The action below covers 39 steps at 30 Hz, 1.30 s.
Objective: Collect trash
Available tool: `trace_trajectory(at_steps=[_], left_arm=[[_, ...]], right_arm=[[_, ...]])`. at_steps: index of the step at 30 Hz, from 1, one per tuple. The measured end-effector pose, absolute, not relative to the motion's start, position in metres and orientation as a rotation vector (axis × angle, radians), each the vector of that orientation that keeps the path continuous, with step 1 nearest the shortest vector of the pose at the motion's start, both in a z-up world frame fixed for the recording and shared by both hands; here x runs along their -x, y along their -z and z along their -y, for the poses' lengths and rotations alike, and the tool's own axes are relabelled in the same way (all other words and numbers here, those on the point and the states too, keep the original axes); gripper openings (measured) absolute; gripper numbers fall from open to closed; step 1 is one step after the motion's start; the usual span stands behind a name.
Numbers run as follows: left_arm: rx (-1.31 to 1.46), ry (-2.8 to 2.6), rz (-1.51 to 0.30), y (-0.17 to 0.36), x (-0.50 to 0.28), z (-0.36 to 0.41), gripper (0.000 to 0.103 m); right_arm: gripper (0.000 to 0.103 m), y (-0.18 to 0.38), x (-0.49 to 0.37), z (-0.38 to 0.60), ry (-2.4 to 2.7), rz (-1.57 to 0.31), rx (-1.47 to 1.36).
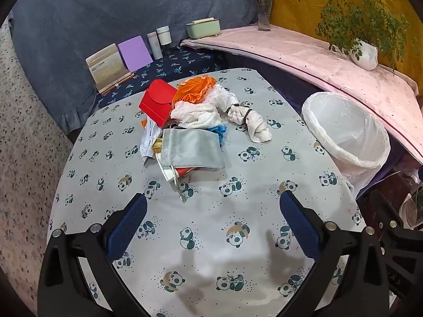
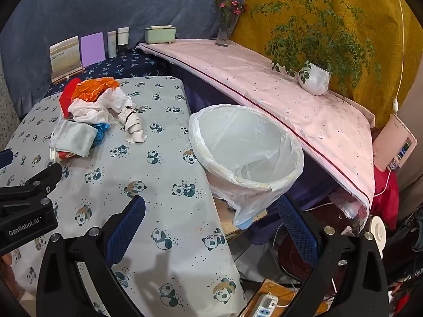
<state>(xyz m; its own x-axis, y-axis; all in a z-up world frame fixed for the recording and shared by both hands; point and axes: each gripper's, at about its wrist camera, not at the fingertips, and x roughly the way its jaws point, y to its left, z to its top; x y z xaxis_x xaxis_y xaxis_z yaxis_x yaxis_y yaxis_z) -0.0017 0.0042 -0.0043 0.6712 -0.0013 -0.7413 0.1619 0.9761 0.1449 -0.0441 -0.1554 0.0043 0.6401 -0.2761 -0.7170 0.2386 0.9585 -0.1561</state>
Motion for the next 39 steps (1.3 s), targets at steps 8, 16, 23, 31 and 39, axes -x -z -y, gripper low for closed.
trace_trajectory(at_steps=[8, 16, 23, 31, 39], left_arm=[[-0.186, 0.097, -0.837, 0.001, -0.002, -0.008, 0.096], [-0.176, 0.098, -0.832, 0.002, 0.000, -0.010, 0.096], [-0.160, 0.100, -0.832, 0.002, 0.000, -0.012, 0.096], [-0.153, 0.095, -0.827, 0.001, 0.000, -0.012, 0.096], [-0.143, 0.080, -0.829, 0.001, 0.000, -0.021, 0.096]], right_arm=[[0.096, -0.004, 0.043, 0.150, 0.287, -0.831, 0.054], [0.096, -0.003, 0.042, 0.145, 0.294, -0.830, 0.078], [0.096, -0.004, 0.043, 0.144, 0.299, -0.826, 0.083], [0.096, -0.004, 0.042, 0.138, 0.296, -0.824, 0.100], [0.096, -0.006, 0.043, 0.134, 0.291, -0.817, 0.106]])
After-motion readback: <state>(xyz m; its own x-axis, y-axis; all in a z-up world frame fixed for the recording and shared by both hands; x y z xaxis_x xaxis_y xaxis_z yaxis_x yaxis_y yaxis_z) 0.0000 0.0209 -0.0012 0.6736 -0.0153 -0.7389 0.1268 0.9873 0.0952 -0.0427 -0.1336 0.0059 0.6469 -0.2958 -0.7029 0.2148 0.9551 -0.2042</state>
